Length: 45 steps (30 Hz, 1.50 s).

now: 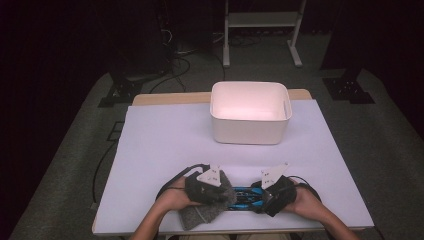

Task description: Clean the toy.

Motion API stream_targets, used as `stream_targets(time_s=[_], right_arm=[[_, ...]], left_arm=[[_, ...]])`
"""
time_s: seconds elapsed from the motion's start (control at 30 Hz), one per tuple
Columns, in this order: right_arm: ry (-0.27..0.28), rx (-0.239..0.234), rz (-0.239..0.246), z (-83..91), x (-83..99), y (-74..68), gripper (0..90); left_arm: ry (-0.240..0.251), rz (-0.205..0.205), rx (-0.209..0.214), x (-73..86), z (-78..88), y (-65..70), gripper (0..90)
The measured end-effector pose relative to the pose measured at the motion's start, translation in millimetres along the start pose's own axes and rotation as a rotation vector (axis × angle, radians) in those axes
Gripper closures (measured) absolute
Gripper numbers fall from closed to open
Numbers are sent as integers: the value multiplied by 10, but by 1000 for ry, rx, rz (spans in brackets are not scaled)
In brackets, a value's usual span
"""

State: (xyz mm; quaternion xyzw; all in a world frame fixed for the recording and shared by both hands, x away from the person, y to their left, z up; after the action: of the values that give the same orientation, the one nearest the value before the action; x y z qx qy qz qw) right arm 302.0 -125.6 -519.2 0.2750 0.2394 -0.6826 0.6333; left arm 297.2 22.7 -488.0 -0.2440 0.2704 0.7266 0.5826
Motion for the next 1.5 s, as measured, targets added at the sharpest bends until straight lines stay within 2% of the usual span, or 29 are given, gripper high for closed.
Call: stream_targets(time_s=[0.07,0.1,0.13,0.23,0.27,0.4,0.57,0.73,0.87,0.9,1.03,1.2,1.43,1.5], right_arm=[[4,3,9,-2,2,4,216],[4,3,9,-2,2,4,216],[3,3,6,-7,-2,2,216],[2,3,9,-13,-7,2,216],[1,6,15,-28,-18,3,215],[-7,7,15,-59,-45,-5,215],[-17,3,35,-126,-107,-7,216],[-23,-3,56,-228,-204,-13,216],[-26,-7,65,-240,-215,-9,217],[-16,-9,66,-236,-208,-9,217],[-3,-28,49,-211,-193,-4,203],[13,-8,21,-171,-146,-5,185],[43,-14,46,-220,-216,-15,231],[43,-17,46,-230,-220,-13,232]], left_arm=[[-11,11,-3,97,54,4,744],[-11,11,-3,97,54,4,744],[-25,21,-12,179,99,-15,744],[-30,31,-18,233,126,-33,741],[-19,47,-18,251,142,-41,742],[-7,56,-20,215,143,-63,743],[3,36,-27,-11,77,-127,744],[-1,53,-31,-137,25,-194,744],[-2,67,-19,-106,34,-215,744],[2,81,-16,-64,50,-216,744],[4,92,-21,-6,88,-222,744],[-4,103,-29,54,148,-239,744],[-19,89,-38,45,173,-226,744],[-37,72,-35,11,173,-183,744]])
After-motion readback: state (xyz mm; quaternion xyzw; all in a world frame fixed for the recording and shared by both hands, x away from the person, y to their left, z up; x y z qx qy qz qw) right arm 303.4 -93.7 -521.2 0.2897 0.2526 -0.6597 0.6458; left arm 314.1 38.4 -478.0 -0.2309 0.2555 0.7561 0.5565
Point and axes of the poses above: each handheld gripper's, and its own axes: z roughly backward along the jaws, x roughly out of its underside, y roughly to its right, the point moved 9 cm from there along -z, roughly forward along the jaws, and after that the axes turned 7 degrees about z, right-handed, at the moved point
